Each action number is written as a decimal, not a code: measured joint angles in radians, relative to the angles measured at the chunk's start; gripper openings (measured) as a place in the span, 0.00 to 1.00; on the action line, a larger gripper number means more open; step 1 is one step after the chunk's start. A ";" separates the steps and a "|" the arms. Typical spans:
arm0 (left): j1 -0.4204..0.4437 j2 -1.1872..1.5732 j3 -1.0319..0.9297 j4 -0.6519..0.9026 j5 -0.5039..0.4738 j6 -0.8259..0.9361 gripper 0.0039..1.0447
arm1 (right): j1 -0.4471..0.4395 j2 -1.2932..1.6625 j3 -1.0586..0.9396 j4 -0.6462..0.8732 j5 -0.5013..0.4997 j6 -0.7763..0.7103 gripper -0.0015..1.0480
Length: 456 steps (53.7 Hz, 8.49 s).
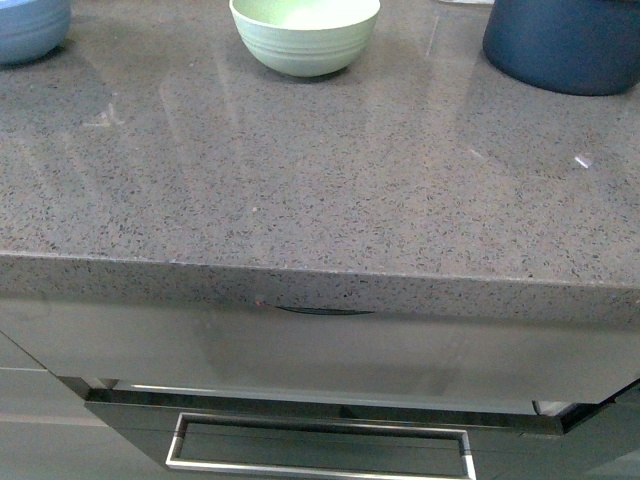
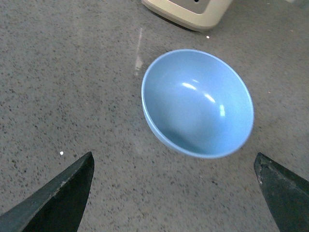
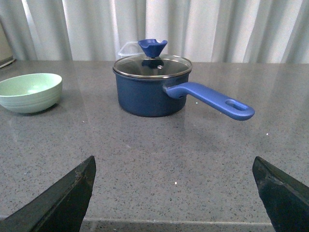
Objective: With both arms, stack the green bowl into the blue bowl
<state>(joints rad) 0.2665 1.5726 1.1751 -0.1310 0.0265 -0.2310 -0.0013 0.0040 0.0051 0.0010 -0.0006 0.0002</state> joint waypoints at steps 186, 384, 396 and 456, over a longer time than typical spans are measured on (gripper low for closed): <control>-0.313 0.454 0.383 -0.040 -0.226 -0.007 0.07 | 0.000 0.000 0.000 0.000 0.000 0.000 0.90; -0.269 -1.084 -1.154 0.605 -0.029 0.226 0.03 | 0.000 0.000 0.000 0.000 0.000 0.000 0.90; -0.269 -1.201 -1.154 0.508 -0.029 0.227 0.03 | 0.000 0.000 0.000 0.000 0.000 0.000 0.90; -0.269 -1.569 -1.154 0.132 -0.028 0.227 0.37 | 0.000 0.000 0.000 0.000 0.000 0.000 0.90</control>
<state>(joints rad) -0.0025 0.0040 0.0208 0.0006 -0.0017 -0.0044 -0.0013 0.0040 0.0051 0.0010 -0.0010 0.0002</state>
